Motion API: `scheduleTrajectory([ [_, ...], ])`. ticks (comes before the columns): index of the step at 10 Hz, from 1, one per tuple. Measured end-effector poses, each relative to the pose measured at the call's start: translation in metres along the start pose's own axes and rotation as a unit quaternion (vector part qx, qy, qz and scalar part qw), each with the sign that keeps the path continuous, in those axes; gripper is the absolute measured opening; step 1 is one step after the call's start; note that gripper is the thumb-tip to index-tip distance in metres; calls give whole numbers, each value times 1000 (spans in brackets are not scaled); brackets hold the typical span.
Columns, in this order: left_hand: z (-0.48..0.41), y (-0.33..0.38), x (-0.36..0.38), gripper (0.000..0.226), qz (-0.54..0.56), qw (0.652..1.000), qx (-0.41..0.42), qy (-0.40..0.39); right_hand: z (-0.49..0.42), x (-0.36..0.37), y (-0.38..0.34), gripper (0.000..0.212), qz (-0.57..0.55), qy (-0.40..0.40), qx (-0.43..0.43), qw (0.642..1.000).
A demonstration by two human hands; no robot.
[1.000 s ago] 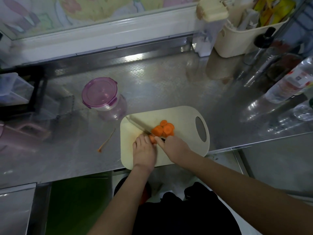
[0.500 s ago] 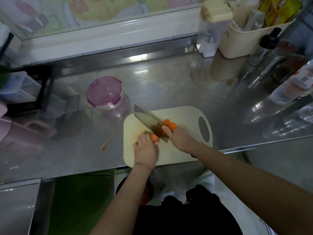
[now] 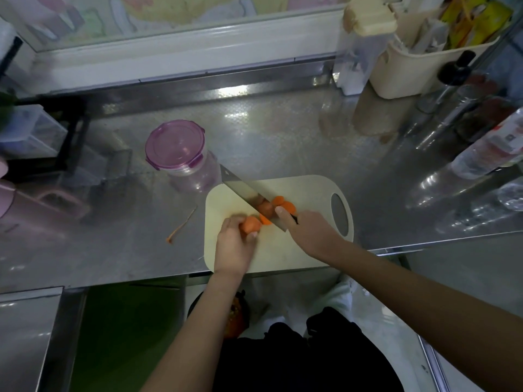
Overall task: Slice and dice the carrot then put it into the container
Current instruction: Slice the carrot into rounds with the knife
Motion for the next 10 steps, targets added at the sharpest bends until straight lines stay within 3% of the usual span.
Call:
scheduleTrajectory([
  [4, 2, 7, -3, 33, -27, 999, -12, 17, 10, 1, 0, 46, -4, -19, -3, 1000],
  [5, 3, 8, -3, 31, -31, 999, -10, 17, 11, 0, -5, 42, 48, -41, -24, 998],
  [7, 5, 10, -6, 28, -26, 999, -3, 24, 13, 2, -2, 47, 95, -42, 8, 995],
  [8, 6, 12, -8, 28, -25, 999, -2, 23, 7, 10, 2, 50, 135, -39, -21, 990],
  [9, 7, 13, -7, 28, -23, 999, -4, 22, 10, 18, 3, 67, 192, -51, -28, 980],
  [10, 4, 11, -5, 26, -25, 999, -12, 17, 1, 24, 2, 74, 173, -41, -17, 984],
])
Point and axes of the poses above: each hand's wrist, its own z-axis away from the middle knuckle, its own x-axis out of the palm, y = z × x, the point moved 2 cm from there along -z, towards the middle knuckle, and after that the axes turned 9 degrees about -z, right-handed, at the moved point
